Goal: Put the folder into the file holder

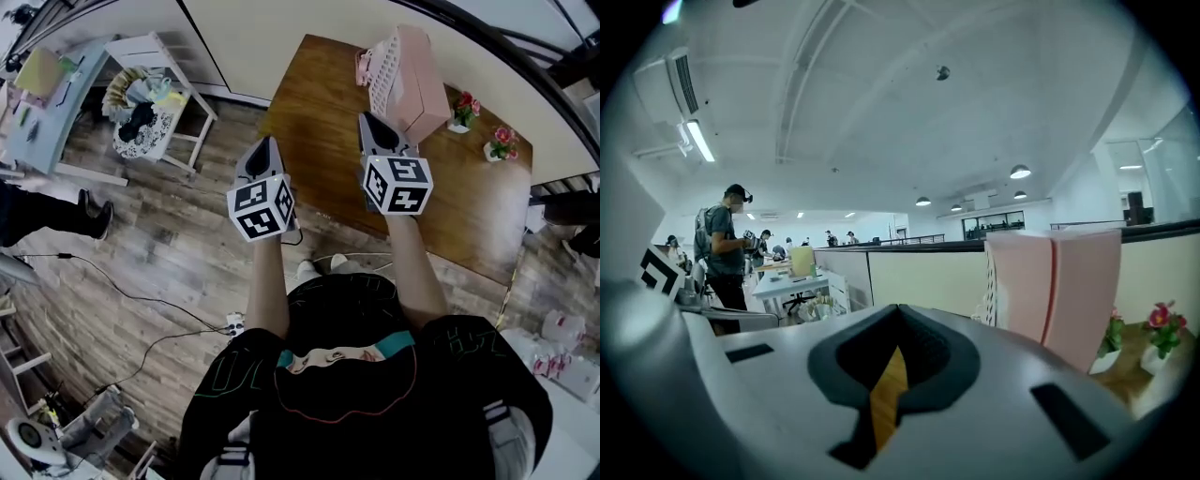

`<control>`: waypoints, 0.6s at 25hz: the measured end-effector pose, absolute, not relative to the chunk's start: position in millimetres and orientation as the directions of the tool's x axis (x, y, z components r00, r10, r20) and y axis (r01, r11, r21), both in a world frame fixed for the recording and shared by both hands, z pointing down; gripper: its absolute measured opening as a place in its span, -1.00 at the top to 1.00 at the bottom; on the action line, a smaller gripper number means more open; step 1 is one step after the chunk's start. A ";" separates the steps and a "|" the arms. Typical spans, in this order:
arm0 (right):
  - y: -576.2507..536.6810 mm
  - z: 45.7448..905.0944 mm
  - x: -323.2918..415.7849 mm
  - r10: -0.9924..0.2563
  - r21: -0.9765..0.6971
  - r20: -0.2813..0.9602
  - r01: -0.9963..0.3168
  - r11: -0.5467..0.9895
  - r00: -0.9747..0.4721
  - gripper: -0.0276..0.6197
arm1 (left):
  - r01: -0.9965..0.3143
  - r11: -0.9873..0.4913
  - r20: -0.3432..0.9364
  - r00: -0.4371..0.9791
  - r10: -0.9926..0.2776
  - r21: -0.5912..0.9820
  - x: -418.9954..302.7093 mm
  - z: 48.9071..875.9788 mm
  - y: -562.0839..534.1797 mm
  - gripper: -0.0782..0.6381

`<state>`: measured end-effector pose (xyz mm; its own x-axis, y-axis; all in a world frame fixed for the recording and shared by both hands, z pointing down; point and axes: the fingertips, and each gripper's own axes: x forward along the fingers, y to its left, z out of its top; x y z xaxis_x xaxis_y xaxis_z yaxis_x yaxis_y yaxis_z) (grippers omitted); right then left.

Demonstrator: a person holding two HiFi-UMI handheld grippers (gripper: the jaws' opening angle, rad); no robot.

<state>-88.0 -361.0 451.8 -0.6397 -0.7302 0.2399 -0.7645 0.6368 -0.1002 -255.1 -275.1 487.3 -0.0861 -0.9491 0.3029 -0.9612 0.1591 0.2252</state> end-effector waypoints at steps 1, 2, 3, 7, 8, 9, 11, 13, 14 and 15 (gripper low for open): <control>-360.3 452.7 -89.6 -0.729 -0.094 0.242 -0.763 0.639 -0.640 0.91 | -0.960 0.163 0.306 -0.088 -0.948 0.227 -256.5 489.2 -273.9 0.78; -359.6 453.3 -91.0 -0.728 -0.088 0.244 -0.762 0.641 -0.641 0.91 | -0.959 0.165 0.308 -0.090 -0.947 0.229 -257.6 490.4 -272.9 0.78; -359.0 453.1 -92.1 -0.727 -0.083 0.246 -0.761 0.644 -0.641 0.91 | -0.959 0.166 0.308 -0.090 -0.947 0.231 -258.4 490.7 -272.3 0.78; -358.8 447.7 -93.8 -0.729 -0.060 0.241 -0.760 0.647 -0.640 0.91 | -0.958 0.157 0.295 -0.082 -0.952 0.239 -258.0 486.9 -273.7 0.78; -359.3 446.4 -93.5 -0.731 -0.054 0.239 -0.760 0.647 -0.639 0.91 | -0.959 0.153 0.292 -0.079 -0.953 0.240 -257.1 486.5 -274.8 0.78; -359.8 445.5 -92.9 -0.732 -0.048 0.237 -0.761 0.647 -0.638 0.91 | -0.959 0.149 0.291 -0.075 -0.954 0.242 -256.0 486.6 -275.7 0.78; -360.2 444.1 -91.5 -0.734 -0.040 0.235 -0.761 0.647 -0.637 0.91 | -0.959 0.143 0.288 -0.069 -0.955 0.245 -253.8 487.2 -277.0 0.78; -359.5 442.6 -90.2 -0.736 -0.034 0.234 -0.762 0.647 -0.635 0.91 | -0.959 0.139 0.286 -0.065 -0.956 0.247 -252.5 486.8 -277.4 0.78; -358.9 441.8 -89.8 -0.737 -0.032 0.234 -0.762 0.646 -0.634 0.91 | -0.959 0.137 0.285 -0.064 -0.956 0.248 -252.1 486.2 -277.3 0.78; -358.2 441.1 -89.7 -0.738 -0.029 0.233 -0.763 0.646 -0.634 0.91 | -0.959 0.136 0.283 -0.062 -0.957 0.249 -251.9 485.5 -277.2 0.78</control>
